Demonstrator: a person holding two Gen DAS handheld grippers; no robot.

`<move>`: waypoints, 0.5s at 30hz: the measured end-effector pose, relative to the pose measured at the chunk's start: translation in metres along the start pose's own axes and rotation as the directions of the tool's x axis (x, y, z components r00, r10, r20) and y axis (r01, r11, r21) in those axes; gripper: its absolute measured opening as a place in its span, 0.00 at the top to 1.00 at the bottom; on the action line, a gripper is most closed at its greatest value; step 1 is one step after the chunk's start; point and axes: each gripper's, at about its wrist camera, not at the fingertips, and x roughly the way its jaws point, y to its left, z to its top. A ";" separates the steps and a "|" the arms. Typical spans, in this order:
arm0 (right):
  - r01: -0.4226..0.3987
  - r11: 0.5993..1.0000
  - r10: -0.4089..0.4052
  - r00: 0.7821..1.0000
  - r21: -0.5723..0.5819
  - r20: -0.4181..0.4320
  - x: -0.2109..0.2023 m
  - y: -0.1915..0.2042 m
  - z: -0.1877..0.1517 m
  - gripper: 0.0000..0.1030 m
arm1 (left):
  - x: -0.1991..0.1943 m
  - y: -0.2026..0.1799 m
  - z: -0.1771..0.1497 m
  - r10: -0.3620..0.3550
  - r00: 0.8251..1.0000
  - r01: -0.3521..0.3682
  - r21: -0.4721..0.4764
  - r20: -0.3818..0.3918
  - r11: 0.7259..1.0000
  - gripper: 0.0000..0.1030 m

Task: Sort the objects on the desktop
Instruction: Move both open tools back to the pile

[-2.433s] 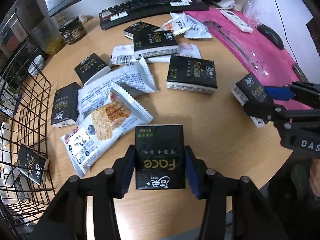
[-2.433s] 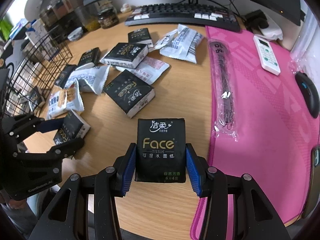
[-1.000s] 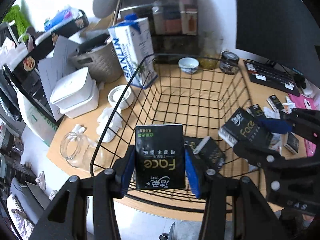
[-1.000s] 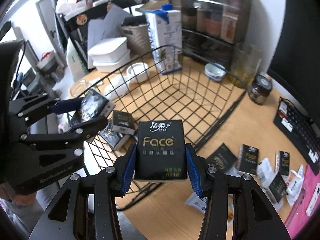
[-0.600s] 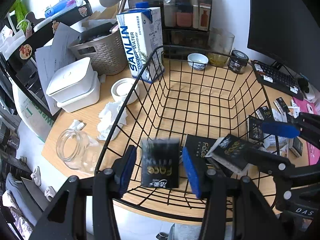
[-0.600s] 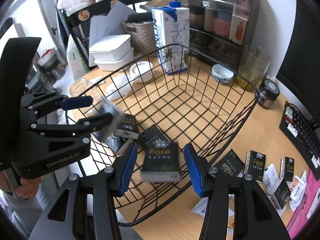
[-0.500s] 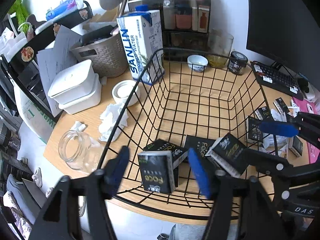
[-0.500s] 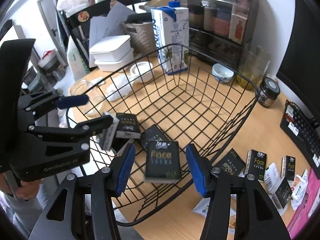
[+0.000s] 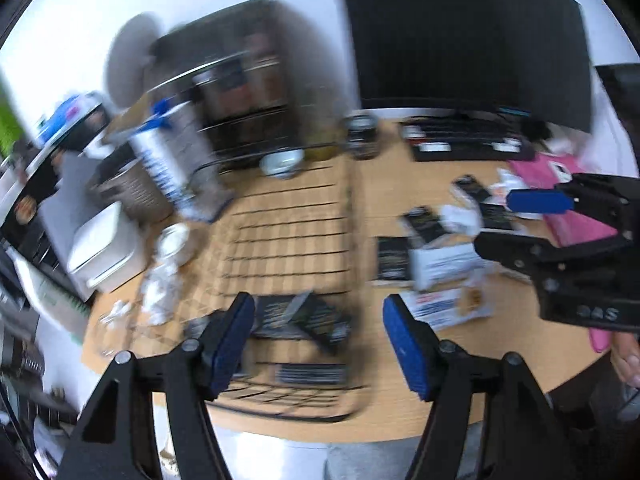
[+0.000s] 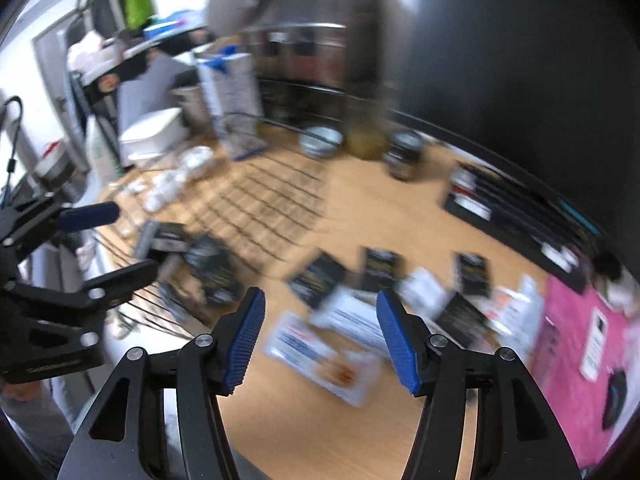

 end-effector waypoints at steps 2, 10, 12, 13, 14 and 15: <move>0.037 0.998 -0.036 0.999 0.041 -0.026 -0.001 -0.028 -0.015 0.43 | 0.004 -0.030 0.006 -0.043 0.999 0.043 0.043 -0.006 0.998 0.30; 0.111 0.977 -0.088 0.988 0.183 -0.129 0.008 -0.115 -0.077 0.43 | 0.041 -0.121 0.002 -0.120 0.987 0.136 0.164 -0.106 0.977 0.30; 0.126 0.972 -0.097 0.984 0.200 -0.149 0.014 -0.127 -0.087 0.43 | 0.052 -0.131 -0.005 -0.115 0.983 0.136 0.147 -0.146 0.980 0.30; 0.132 0.971 -0.100 0.981 0.199 -0.163 0.020 -0.134 -0.092 0.43 | 0.060 -0.133 -0.011 -0.101 0.980 0.125 0.135 -0.172 0.983 0.30; 0.134 0.971 -0.100 0.980 0.196 -0.173 0.025 -0.136 -0.094 0.43 | 0.065 -0.135 -0.016 -0.094 0.977 0.118 0.123 -0.189 0.985 0.30; 0.133 0.973 -0.098 0.978 0.190 -0.183 0.032 -0.138 -0.097 0.43 | 0.070 -0.136 -0.020 -0.089 0.974 0.114 0.111 -0.207 0.987 0.30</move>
